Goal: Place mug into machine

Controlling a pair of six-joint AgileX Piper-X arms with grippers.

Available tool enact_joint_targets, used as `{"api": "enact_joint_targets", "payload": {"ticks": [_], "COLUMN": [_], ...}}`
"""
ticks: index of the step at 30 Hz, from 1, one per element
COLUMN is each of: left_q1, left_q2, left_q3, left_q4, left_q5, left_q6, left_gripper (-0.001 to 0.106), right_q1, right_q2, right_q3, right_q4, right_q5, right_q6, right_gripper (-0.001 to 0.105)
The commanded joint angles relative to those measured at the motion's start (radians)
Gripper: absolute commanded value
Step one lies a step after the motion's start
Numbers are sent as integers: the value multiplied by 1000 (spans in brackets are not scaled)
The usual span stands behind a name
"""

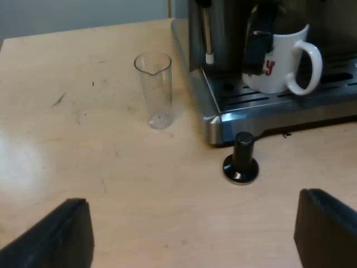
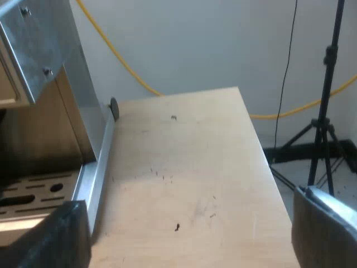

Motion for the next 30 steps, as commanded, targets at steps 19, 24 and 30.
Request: {"api": "enact_joint_targets", "payload": {"ticks": [19,24,30], "left_q1": [0,0,0], "left_q2": [-131,-131,-131], "left_q3": [239,239,239], "left_q4": [-218,-218,-218], "left_q5": [-19,-19,-19], "left_q6": [-3,-3,-9], "left_gripper": [85,85,85], "right_q1": [-4,-4,-4], "right_q2": [-40,-38,-38], "right_q3": [164,184,184], "right_q4": [-7,-17,-17], "right_q5": [-11,-11,-11], "right_q6": [-14,-6,-6], "right_gripper": [81,81,81]}}
